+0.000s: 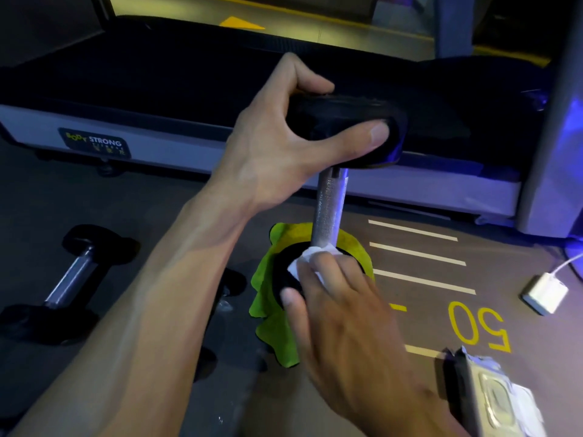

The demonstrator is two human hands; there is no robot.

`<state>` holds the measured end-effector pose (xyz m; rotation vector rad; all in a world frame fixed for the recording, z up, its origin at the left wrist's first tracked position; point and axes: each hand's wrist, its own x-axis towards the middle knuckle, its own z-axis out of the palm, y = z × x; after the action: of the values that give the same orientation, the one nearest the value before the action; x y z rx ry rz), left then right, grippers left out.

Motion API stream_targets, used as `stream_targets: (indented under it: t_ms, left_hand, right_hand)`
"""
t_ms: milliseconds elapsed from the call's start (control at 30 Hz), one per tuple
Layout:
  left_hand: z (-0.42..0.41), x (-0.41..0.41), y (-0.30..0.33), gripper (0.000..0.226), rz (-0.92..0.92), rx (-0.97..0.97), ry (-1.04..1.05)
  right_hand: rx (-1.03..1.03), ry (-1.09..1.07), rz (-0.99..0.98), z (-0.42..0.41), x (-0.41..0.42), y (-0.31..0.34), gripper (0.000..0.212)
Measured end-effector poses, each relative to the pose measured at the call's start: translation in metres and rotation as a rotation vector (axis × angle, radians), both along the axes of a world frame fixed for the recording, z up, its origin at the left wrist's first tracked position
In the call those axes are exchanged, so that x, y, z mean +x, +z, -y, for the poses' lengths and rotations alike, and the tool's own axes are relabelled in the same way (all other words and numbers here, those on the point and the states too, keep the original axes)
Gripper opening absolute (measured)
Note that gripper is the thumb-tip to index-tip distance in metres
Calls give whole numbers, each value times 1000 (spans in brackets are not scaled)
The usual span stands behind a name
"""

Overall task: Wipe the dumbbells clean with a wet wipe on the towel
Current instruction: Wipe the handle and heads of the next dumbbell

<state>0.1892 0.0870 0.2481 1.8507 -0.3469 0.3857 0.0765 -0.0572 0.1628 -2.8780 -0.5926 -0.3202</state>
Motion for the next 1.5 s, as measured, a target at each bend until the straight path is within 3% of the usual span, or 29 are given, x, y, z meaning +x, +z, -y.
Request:
stream_targets:
  t_ms: [133, 300, 400, 500, 633, 767, 900, 1033, 1233, 1367, 1500]
  left_hand:
    - [-2, 2, -1, 65, 15, 10, -23]
    - [-10, 6, -3, 62, 26, -1, -54]
    - [-14, 10, -7, 57, 33, -59, -113]
    - [-20, 13, -10, 51, 12, -125, -179]
    - [-22, 16, -13, 48, 2, -160, -185]
    - [-24, 17, -15, 49, 2, -168, -195]
    - [-23, 15, -15, 50, -2, -165, -217]
    - [-21, 15, -12, 49, -23, -158, -214]
    - [-24, 17, -16, 47, -3, -169, -172]
    - [-21, 16, -13, 50, -17, -154, -175]
    - [-21, 17, -13, 53, -27, -166, -155]
  right_hand:
    - [9, -37, -7, -11, 5, -2, 48]
    - [404, 134, -49, 43, 20, -15, 34]
    - [666, 103, -192, 56, 29, -25, 33]
    - [829, 45, -277, 57, 36, -25, 20]
    - [673, 63, -234, 51, 42, -12, 9]
    - [450, 114, -143, 36, 44, -1, 13]
    - [217, 201, 76, 33, 54, 3, 13]
    - [385, 85, 377, 28, 73, 23, 14]
    - [332, 178, 174, 28, 50, -8, 17]
    - [339, 112, 411, 22, 75, 27, 17]
    - [187, 201, 266, 16, 52, 6, 30]
